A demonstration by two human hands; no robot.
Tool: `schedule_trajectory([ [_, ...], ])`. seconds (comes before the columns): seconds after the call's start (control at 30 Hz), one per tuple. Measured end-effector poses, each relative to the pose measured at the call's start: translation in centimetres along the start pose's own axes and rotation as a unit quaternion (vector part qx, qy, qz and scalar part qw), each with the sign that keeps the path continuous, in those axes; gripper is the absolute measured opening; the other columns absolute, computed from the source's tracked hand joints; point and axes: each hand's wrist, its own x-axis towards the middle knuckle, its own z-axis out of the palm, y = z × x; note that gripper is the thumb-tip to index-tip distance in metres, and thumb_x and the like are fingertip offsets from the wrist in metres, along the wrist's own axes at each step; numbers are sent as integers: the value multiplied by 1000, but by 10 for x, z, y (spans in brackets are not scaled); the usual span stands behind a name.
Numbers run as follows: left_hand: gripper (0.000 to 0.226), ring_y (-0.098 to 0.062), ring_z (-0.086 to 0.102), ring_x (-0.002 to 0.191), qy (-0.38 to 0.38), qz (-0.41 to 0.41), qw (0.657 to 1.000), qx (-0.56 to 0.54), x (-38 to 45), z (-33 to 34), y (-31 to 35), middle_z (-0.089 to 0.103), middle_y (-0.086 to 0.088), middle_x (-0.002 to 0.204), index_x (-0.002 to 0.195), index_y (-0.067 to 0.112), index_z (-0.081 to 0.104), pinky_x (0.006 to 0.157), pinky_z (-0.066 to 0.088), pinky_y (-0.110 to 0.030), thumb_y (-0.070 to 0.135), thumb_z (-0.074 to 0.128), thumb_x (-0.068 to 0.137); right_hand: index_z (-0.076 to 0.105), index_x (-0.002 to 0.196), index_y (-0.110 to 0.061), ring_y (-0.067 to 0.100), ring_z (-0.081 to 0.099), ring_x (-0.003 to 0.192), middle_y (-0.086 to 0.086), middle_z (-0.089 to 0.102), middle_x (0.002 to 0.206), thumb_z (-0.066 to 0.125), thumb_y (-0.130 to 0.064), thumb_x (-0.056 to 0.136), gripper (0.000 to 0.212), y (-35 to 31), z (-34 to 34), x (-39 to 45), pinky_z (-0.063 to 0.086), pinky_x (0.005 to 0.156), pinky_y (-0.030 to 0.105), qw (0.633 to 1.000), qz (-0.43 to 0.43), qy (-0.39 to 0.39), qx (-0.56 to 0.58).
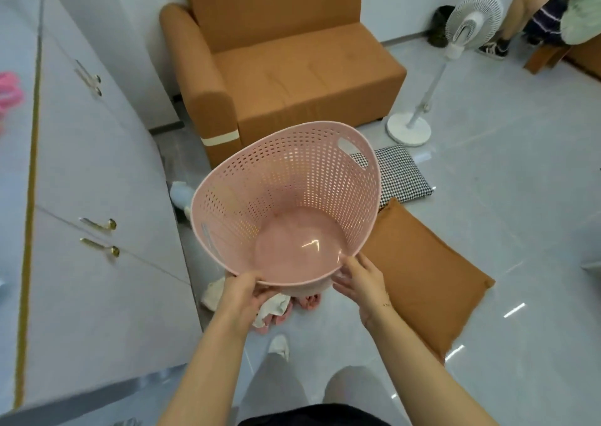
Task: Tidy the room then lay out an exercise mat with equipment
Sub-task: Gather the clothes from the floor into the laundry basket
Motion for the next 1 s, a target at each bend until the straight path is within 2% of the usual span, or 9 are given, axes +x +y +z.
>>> schedule_trajectory([
  [0.13,53,-37,60,85,8,-16,1000,-17,26,56,32,58,-28,111,134,-13,36,50,57,-36,-21,37,81,39,144,-23,18,66,103,4,64,120,63,-16,90,60,-51,-2,41,54,84,31,999,-2,-40,17],
  [0.23,30,-43,53,111,9,-23,999,-27,42,105,50,52,-28,116,112,-14,47,80,51,-44,-21,36,85,50,136,-16,25,64,110,8,65,119,55,-5,92,45,-89,-11,81,51,96,41,998,8,-45,40],
  [0.3,24,-45,49,117,25,-28,999,-39,56,135,58,51,-31,119,104,-11,48,85,46,-49,-20,37,85,55,131,-17,24,64,108,8,65,120,52,-6,94,39,-109,-19,112,52,93,40,998,15,-61,17],
  [0.4,17,-45,53,103,51,-34,996,-58,68,174,66,54,-29,105,87,-12,51,90,46,-51,-18,36,86,58,128,-16,22,66,102,4,66,117,49,-8,95,35,-138,-35,153,54,79,30,994,32,-99,-19],
  [0.5,25,-45,53,90,76,-25,992,-101,78,214,72,53,-25,88,73,-5,49,102,41,-52,-17,32,87,57,124,-11,24,63,100,8,65,115,45,-8,97,30,-179,-59,192,52,84,33,990,46,-125,-47],
  [0.63,27,-50,47,111,95,-22,984,-146,94,253,87,51,-26,89,71,-3,47,105,38,-54,-16,30,88,57,124,-7,26,61,100,11,65,111,43,-6,96,32,-222,-82,246,48,91,37,987,39,-119,-100],
  [0.73,27,-53,43,121,98,-27,981,-167,104,273,100,50,-27,88,74,-3,46,106,37,-55,-16,28,89,58,121,-11,26,61,102,9,65,110,42,-7,96,30,-237,-85,278,49,86,32,987,52,-109,-102],
  [0.87,31,-46,50,96,109,-21,978,-175,126,295,125,48,-22,83,67,0,43,107,35,-54,-16,29,89,59,119,-13,24,64,96,7,66,108,42,-10,97,28,-257,-64,307,51,83,34,984,49,-114,-130],
  [1.0,31,-35,50,73,116,-14,977,-181,151,311,146,52,-21,67,65,1,43,99,42,-55,-17,31,87,62,117,-15,19,63,94,5,67,106,49,-14,93,27,-275,-39,326,50,84,32,971,-8,-110,-212],
])
